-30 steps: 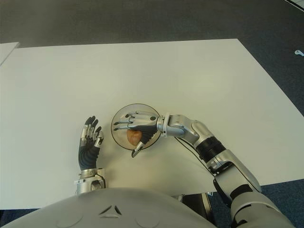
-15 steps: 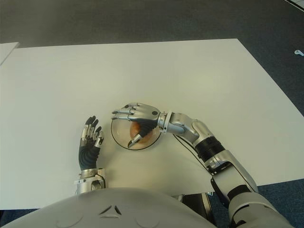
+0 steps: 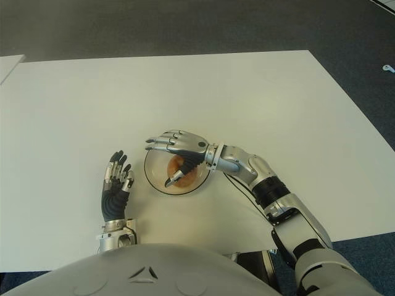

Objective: Put the apples into the plate.

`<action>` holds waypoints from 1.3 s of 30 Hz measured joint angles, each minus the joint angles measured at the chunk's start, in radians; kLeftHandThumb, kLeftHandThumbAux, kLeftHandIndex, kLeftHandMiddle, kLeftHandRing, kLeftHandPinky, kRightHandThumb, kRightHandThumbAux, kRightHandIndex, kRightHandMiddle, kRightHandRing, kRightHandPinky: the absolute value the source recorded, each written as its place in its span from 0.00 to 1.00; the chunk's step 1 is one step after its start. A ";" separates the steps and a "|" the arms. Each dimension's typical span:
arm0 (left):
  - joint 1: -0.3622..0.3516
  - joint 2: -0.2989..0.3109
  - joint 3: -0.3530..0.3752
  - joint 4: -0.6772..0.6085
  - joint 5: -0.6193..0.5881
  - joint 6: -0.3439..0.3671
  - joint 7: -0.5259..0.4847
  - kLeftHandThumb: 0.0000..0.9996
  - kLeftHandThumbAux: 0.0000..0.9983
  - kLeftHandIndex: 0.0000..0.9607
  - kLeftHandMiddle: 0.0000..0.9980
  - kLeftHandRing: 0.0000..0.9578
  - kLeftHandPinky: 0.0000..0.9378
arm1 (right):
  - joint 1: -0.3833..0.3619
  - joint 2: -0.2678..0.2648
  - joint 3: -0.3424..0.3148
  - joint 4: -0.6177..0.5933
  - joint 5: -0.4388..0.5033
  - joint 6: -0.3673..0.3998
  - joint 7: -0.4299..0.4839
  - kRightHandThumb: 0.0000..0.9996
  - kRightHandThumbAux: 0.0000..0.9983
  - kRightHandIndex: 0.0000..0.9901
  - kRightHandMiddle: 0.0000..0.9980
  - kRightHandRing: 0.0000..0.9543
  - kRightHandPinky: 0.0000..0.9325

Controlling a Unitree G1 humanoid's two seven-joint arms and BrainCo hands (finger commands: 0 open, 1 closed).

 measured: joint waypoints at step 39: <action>0.000 0.000 -0.001 -0.010 0.000 0.022 0.008 0.15 0.60 0.00 0.00 0.00 0.00 | 0.022 0.026 -0.325 0.031 0.638 0.297 0.281 0.13 0.17 0.00 0.00 0.00 0.00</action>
